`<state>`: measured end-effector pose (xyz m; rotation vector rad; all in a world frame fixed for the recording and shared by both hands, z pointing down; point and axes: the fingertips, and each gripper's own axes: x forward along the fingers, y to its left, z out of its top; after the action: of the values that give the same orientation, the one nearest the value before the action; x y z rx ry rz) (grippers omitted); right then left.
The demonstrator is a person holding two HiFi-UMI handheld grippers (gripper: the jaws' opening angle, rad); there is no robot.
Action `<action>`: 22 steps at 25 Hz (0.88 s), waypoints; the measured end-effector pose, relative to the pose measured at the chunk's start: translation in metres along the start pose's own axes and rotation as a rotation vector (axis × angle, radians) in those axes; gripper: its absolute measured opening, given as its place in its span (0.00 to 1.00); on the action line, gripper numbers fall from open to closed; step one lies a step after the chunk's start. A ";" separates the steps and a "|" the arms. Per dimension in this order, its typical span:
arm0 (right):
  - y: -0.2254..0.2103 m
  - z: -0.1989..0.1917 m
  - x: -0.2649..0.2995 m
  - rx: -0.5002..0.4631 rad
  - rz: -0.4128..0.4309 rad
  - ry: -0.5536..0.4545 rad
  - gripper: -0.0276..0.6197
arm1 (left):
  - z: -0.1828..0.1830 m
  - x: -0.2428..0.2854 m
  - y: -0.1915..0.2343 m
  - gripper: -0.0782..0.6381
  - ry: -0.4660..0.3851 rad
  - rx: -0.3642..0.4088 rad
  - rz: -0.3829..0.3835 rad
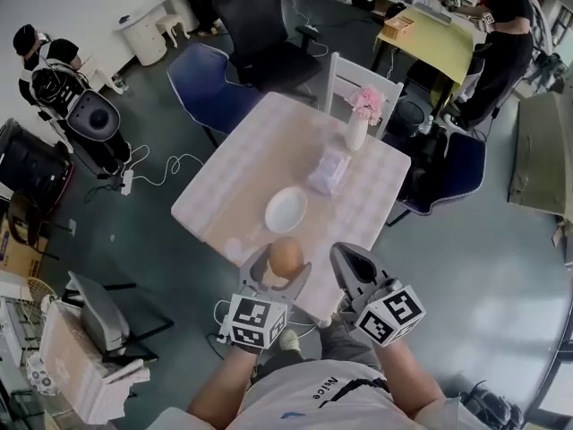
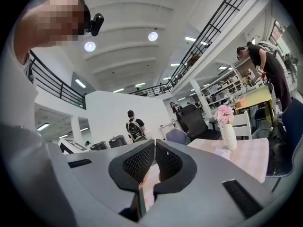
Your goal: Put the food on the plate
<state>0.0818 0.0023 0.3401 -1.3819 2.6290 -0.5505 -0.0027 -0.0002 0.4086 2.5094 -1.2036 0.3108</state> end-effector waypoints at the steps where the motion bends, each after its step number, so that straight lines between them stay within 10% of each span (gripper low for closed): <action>1: -0.007 0.002 0.009 -0.004 0.017 0.008 0.07 | -0.001 0.010 0.007 0.62 0.010 -0.005 0.018; 10: -0.054 -0.022 0.072 0.008 0.142 0.119 0.07 | -0.024 0.079 0.063 0.62 0.102 -0.018 0.137; 22: -0.081 -0.076 0.113 0.060 0.066 0.172 0.07 | -0.094 0.137 0.114 0.62 0.243 -0.019 0.099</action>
<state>0.0587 -0.1125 0.4475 -1.2794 2.7532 -0.7647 -0.0121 -0.1274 0.5646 2.3192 -1.2265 0.6076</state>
